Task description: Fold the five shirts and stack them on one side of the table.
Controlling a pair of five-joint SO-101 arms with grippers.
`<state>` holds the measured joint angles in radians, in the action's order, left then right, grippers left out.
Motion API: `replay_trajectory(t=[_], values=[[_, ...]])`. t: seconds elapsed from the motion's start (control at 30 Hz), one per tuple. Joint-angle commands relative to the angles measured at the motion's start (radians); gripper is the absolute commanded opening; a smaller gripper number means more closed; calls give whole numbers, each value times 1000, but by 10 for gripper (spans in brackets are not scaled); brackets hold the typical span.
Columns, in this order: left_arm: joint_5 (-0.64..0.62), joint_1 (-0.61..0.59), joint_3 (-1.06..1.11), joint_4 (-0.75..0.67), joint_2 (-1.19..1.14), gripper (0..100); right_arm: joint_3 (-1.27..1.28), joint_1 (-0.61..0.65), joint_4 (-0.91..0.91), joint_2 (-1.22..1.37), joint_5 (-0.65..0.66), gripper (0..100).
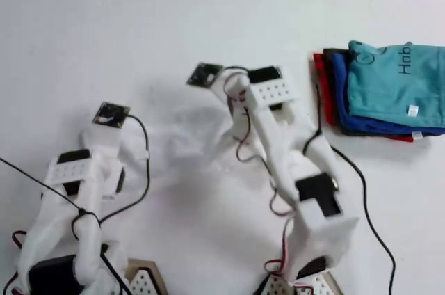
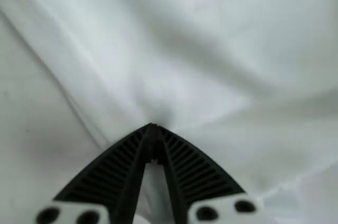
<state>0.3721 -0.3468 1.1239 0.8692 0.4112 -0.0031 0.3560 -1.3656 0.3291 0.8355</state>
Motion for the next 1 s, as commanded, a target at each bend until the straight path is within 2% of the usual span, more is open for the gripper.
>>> replay_trajectory(t=[0.0,0.07,0.2,0.27,0.47,0.57,0.7,0.83,0.97], values=[[5,-12,4,-28,9,27,-181,-7,-51,97,2,18],[5,-12,8,-28,12,27,-264,-13,-90,148,0,33],[5,-12,10,-28,14,27,-387,-50,-139,223,-2,169],[5,-12,10,-28,14,27,-427,-77,-140,240,-3,194],[5,-12,10,-28,14,27,-500,-101,-262,211,-100,111],[5,-12,10,-28,14,27,-499,-73,-341,148,-110,9],[5,-12,10,-28,14,27,-437,-25,-387,44,-120,19],[5,-12,10,-28,14,27,-269,51,-377,-53,-117,20],[5,-12,10,-28,14,27,-77,140,-225,-71,-124,20]])
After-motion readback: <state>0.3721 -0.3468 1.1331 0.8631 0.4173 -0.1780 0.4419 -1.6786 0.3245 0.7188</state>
